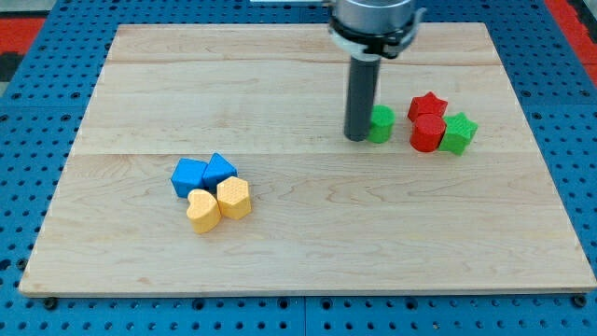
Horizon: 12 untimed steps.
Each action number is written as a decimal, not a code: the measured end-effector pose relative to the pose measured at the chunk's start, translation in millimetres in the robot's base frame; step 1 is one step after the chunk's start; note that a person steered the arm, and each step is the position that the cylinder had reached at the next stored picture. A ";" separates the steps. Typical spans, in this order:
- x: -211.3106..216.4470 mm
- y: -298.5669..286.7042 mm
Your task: Move your arm towards the bottom center
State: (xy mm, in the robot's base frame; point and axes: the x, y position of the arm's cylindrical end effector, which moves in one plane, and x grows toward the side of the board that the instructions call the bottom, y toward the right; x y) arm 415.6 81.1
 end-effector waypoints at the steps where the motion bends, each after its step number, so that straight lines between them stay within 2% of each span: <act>1: 25.4 20.3; 2: 31.6 45.0; 3: 111.3 51.1; 4: 182.4 -19.9; 7: 193.6 -37.7; 9: 186.3 -124.6; 12: 186.3 -129.2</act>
State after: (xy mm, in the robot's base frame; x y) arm 601.9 -48.1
